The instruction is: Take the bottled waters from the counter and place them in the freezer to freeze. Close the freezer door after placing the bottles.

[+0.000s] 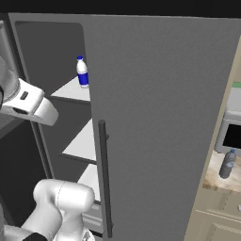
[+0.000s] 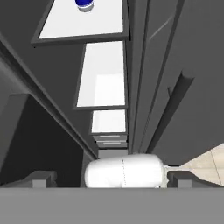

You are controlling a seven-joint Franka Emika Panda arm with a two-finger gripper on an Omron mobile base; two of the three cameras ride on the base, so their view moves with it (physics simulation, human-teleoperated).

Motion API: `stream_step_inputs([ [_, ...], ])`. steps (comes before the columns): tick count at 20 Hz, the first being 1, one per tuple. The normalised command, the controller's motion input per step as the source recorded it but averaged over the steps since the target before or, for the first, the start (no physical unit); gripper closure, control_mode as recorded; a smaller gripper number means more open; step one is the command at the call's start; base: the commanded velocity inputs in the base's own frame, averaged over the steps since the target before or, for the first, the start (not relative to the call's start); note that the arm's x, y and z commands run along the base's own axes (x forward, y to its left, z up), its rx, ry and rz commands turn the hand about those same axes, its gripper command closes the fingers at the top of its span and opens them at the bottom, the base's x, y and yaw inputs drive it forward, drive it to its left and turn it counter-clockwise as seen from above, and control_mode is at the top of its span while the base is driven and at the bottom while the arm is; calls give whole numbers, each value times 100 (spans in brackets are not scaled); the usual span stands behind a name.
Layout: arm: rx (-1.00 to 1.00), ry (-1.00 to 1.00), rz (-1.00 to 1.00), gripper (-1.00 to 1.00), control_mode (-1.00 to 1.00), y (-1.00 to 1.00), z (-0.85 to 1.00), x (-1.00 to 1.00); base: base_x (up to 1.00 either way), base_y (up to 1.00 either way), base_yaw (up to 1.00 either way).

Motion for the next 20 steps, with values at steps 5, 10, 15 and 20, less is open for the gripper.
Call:
stream_step_inputs([
  [5, 0, 33, -7, -100, -100, 0, -39, -15, 0, 0, 0],
  [10, 0, 20, -2, -100, -100, -4, -52, -13, 0, 0, 0],
  [15, 0, 17, 0, -100, -100, -5, -41, -4, 0, 0, 0],
  [20, 0, 14, 0, -100, -100, 0, -44, -5, 0, 0, 0],
])
